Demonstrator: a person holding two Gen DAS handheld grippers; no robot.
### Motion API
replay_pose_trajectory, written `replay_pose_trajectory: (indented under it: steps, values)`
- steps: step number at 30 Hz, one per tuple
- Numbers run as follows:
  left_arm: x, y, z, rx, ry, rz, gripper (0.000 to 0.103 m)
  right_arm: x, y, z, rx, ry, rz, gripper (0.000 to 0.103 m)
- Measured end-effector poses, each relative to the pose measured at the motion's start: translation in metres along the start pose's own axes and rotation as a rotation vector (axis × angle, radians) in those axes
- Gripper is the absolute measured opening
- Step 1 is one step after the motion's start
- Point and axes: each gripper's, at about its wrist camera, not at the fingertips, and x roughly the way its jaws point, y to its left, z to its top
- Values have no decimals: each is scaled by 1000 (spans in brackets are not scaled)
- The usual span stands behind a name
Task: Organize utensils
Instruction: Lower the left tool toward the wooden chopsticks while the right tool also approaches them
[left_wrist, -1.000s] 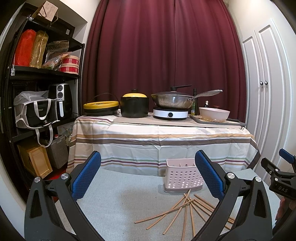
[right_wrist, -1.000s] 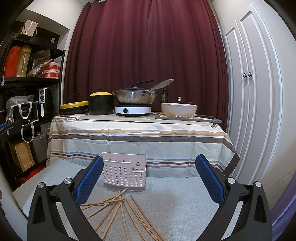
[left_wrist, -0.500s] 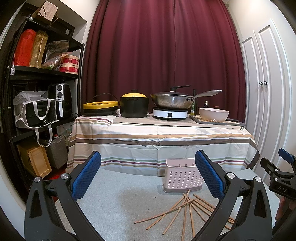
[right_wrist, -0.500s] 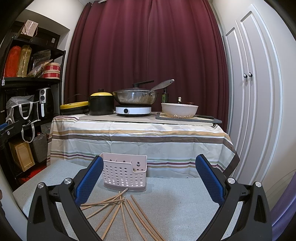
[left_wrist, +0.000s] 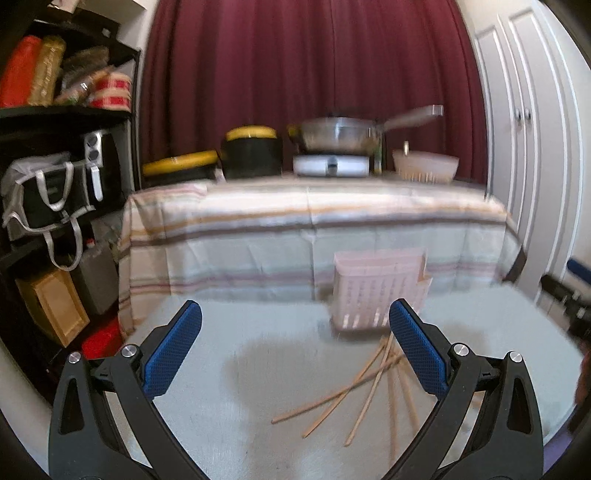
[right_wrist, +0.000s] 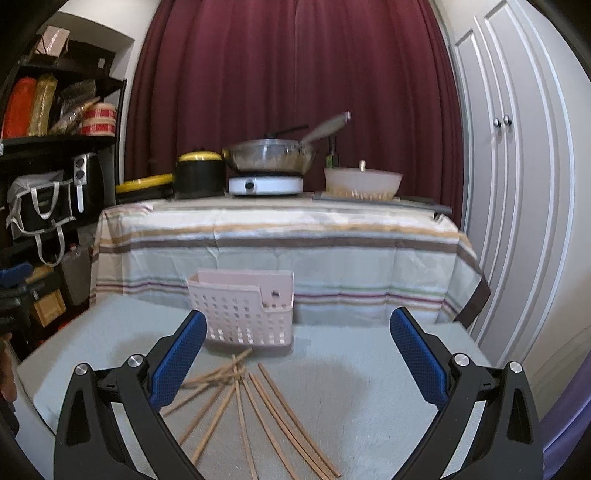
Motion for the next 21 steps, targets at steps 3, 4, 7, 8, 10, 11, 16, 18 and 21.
replay_pose_trajectory:
  steps: [3, 4, 7, 8, 10, 11, 16, 18, 21]
  values:
    - [32, 6, -30, 32, 67, -1, 99, 20, -3, -17, 9, 60, 7, 97]
    - [40, 8, -40, 40, 84, -4, 99, 27, -3, -23, 11, 81, 8, 97]
    - [67, 16, -67, 52, 144, -15, 96, 42, -3, -37, 11, 119, 12, 97]
    - [74, 18, -73, 53, 157, -18, 95, 47, -2, -41, 10, 134, 10, 97]
    - [91, 22, -89, 57, 201, -26, 84, 56, -1, -46, 10, 162, 14, 97]
    - [97, 23, -94, 61, 221, -32, 82, 59, -1, -48, 9, 173, 15, 97]
    - [124, 29, -120, 79, 328, -67, 74, 75, 5, -56, -1, 208, 25, 97]
    - [131, 30, -126, 65, 369, -101, 69, 80, 7, -57, -4, 217, 33, 97]
    - [135, 30, -130, 70, 401, -118, 67, 84, 11, -58, -7, 225, 43, 97]
